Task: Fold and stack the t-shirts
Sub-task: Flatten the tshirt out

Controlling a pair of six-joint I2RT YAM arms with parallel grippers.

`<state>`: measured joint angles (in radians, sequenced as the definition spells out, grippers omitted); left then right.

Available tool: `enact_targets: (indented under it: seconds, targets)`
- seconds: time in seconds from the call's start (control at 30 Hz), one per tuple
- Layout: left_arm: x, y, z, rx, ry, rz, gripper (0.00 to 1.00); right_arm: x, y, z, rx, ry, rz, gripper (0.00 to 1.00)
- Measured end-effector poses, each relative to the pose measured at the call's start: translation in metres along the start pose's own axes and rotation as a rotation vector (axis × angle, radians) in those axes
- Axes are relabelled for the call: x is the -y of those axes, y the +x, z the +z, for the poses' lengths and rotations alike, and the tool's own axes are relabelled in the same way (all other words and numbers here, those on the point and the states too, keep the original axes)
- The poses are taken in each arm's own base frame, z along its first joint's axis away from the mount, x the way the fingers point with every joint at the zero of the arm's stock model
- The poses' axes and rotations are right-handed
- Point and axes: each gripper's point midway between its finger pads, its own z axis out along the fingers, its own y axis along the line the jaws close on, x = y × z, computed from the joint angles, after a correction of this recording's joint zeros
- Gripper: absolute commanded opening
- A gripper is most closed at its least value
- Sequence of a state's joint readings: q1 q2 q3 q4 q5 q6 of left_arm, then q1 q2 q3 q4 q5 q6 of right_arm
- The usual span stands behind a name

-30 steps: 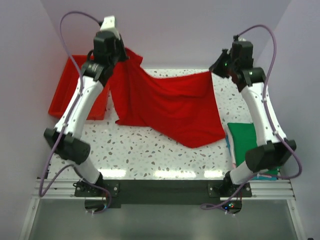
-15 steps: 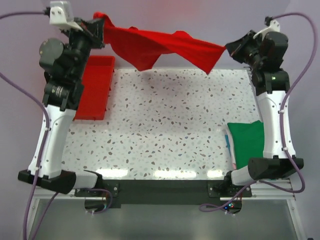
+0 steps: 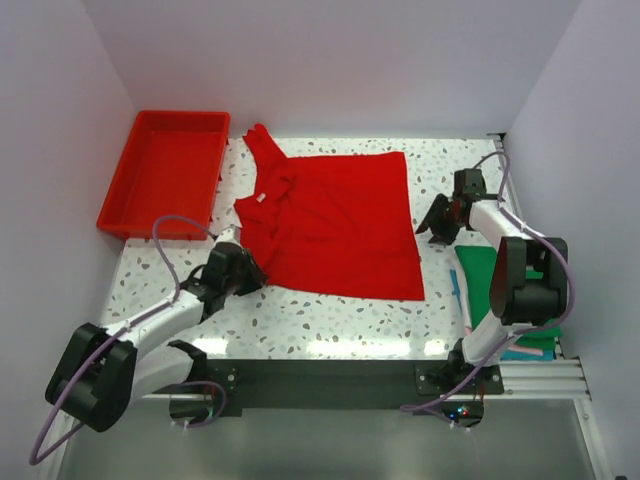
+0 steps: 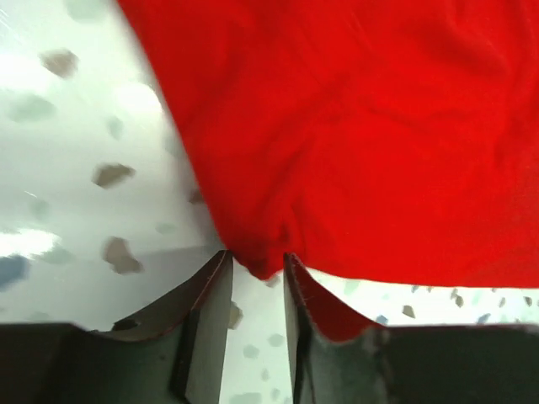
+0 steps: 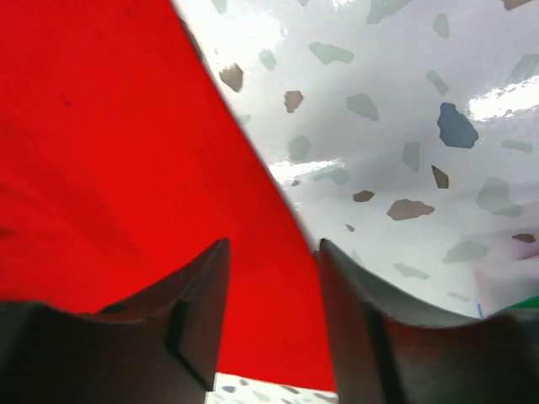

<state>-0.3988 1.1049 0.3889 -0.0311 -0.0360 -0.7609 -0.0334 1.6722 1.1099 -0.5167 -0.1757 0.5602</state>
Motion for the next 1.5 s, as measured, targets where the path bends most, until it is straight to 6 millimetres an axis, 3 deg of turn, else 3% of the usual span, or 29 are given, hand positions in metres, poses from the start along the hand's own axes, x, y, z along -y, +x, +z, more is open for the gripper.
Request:
enact_targets:
  seconds: [0.07,0.13,0.33,0.47,0.53,0.63,0.8,1.4,1.5]
  targets:
    - [0.004,0.017,-0.001,-0.030,0.010,-0.002,0.45,0.008,0.007,0.007,-0.015,0.021,-0.009,0.67]
    - [0.019,0.016,-0.005,-0.008,0.050,-0.010,0.46,0.015,0.011,0.005,-0.006,0.043,-0.014,0.68]
    - [0.034,-0.036,-0.038,0.176,0.029,-0.116,0.48,0.028,0.025,-0.026,0.080,0.052,-0.017,0.66]
    - [0.040,-0.069,-0.047,0.256,-0.035,-0.117,0.48,0.034,0.050,-0.041,0.115,0.036,-0.017,0.62]
    - [0.047,-0.084,-0.039,0.262,-0.076,-0.083,0.48,0.036,0.066,-0.040,0.102,0.035,-0.028,0.60]
    - [0.053,-0.093,-0.012,0.220,-0.154,0.009,0.47,0.040,0.083,-0.033,0.073,0.051,-0.040,0.56]
    - [0.046,-0.087,0.020,0.135,-0.243,0.152,0.48,0.049,0.100,-0.026,0.042,0.079,-0.038,0.54]
    - [0.030,-0.077,0.059,0.041,-0.384,0.278,0.48,0.054,0.102,-0.015,0.059,0.085,-0.036,0.52]
    - [0.030,-0.077,0.062,0.039,-0.390,0.280,0.42,0.054,0.103,-0.013,0.056,0.086,-0.039,0.52]
